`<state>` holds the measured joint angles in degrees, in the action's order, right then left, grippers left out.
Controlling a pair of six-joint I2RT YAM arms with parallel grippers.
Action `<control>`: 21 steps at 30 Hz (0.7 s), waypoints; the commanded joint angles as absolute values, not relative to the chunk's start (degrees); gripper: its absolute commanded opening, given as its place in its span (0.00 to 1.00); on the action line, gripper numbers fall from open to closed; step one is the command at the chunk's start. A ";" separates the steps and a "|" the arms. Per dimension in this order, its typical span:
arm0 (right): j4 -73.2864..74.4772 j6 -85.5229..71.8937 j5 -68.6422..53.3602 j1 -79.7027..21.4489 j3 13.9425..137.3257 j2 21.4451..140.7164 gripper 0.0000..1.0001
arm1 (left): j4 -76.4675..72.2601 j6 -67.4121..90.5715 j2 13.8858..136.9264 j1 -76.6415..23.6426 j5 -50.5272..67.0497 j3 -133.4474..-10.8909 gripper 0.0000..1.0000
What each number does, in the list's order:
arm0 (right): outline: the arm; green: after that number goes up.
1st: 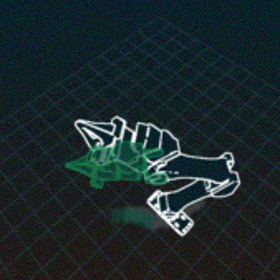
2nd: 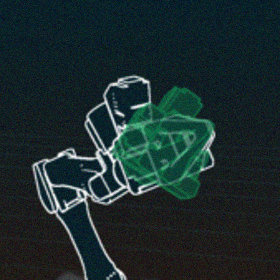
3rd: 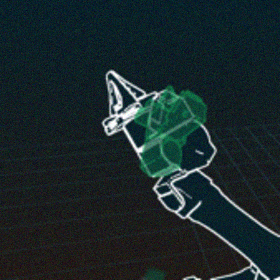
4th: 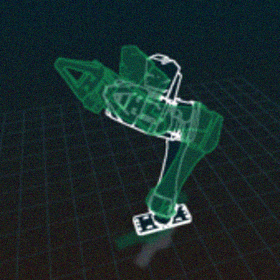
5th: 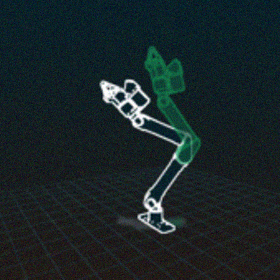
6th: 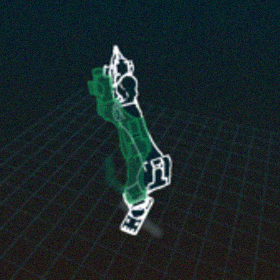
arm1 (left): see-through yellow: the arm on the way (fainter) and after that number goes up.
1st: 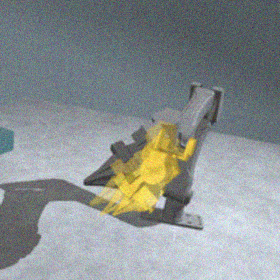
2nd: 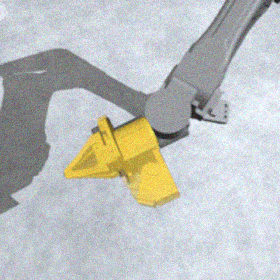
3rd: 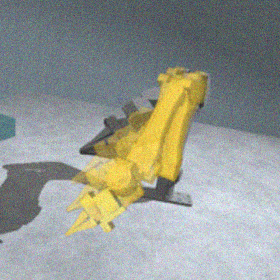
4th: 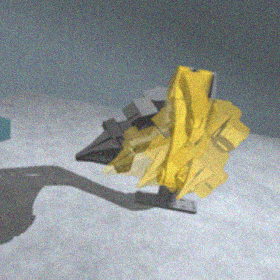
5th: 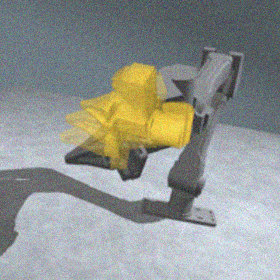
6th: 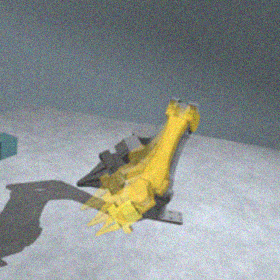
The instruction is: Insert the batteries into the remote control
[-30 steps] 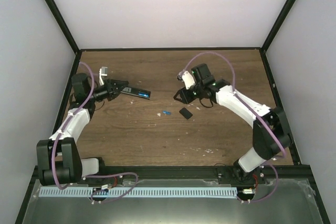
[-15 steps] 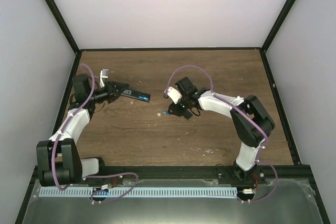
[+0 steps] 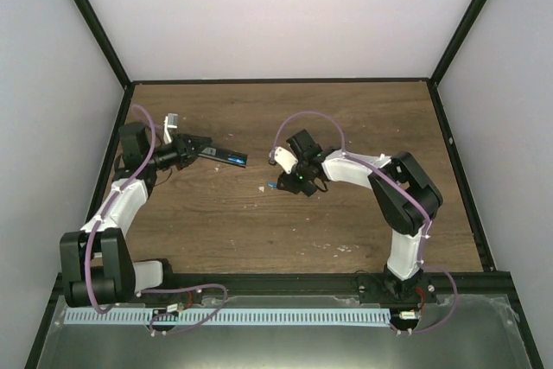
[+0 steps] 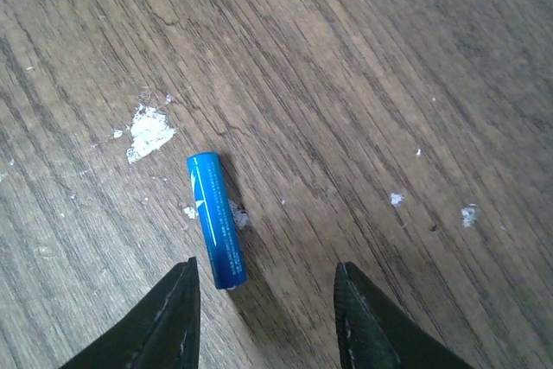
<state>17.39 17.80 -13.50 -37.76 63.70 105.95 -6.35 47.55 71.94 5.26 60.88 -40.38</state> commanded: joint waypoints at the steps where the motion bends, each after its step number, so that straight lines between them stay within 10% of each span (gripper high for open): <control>1: 15.93 18.98 -15.45 -38.22 64.77 106.64 0.35 | -7.71 47.70 71.36 5.55 61.02 -40.55 0.00; 21: 16.36 19.89 -15.05 -39.28 65.57 109.05 0.21 | -8.42 47.59 73.01 5.58 62.69 -40.78 0.00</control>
<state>17.04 18.94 -15.18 -38.76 63.92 108.29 -6.90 47.68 72.16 5.26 61.19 -40.38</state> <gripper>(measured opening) 0.219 0.150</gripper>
